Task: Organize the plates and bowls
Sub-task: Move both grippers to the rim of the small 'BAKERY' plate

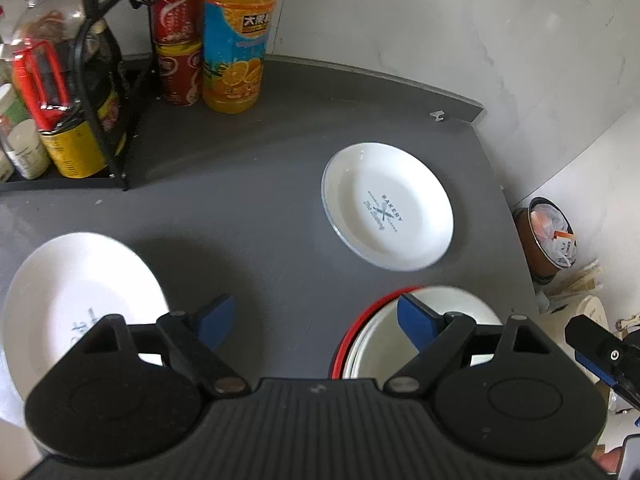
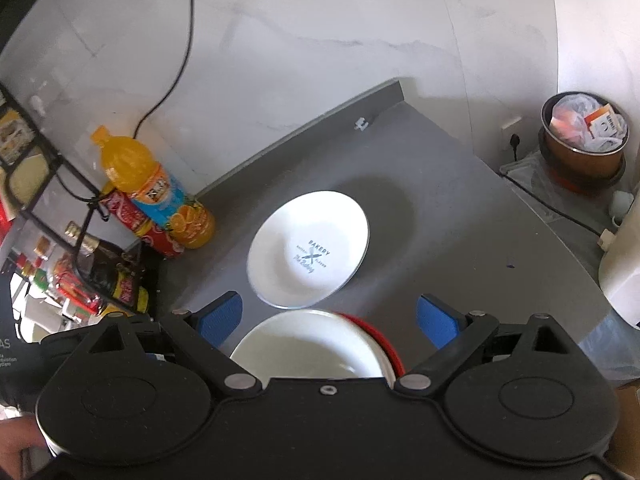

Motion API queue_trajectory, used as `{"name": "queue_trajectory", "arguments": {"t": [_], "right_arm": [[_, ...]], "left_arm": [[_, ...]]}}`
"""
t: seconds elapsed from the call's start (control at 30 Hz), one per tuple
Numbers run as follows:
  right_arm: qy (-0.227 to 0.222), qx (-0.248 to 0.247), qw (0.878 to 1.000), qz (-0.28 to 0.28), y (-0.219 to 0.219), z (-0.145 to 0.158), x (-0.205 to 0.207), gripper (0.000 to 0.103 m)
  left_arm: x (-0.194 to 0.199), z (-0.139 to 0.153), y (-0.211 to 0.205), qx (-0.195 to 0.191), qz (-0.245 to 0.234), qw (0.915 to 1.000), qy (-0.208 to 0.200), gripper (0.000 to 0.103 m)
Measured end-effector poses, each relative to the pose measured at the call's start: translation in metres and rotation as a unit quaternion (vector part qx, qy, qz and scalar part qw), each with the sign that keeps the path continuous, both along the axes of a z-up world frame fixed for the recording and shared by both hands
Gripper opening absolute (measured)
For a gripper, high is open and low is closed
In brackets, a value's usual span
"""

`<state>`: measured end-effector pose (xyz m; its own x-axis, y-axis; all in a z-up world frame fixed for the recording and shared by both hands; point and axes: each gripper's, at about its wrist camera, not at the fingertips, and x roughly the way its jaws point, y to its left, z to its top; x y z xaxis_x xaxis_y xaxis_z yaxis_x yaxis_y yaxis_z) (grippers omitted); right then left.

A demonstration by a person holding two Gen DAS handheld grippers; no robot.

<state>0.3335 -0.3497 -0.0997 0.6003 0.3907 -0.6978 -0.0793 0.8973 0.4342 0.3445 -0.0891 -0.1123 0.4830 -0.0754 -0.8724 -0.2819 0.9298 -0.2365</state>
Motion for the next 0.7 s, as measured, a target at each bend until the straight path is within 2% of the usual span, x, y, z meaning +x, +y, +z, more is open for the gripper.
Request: {"name": "queue_trajectory", "arguments": {"t": [0.23,0.5,0.6,0.7], "right_arm": [[0.034,-0.002,0.999,0.003,-0.003,-0.017,0.042,0.083],[0.064,-0.009,0.998,0.012,0.0,-0.036,0.091,0.08],[0.076,-0.01,0.997,0.02,0.003,-0.045,0.109,0.074],[0.087,-0.013,0.996,0.026,0.006,-0.054,0.124,0.073]], "left_arm": [[0.037,-0.017,-0.003,-0.008,0.002,1.0,0.003,0.085],[0.08,-0.038,-0.006,-0.005,0.007,0.9998,0.018,0.083],[0.097,-0.046,-0.008,-0.001,0.003,0.9997,0.023,0.08],[0.111,-0.057,-0.005,0.0,0.007,0.9994,0.033,0.075]]}}
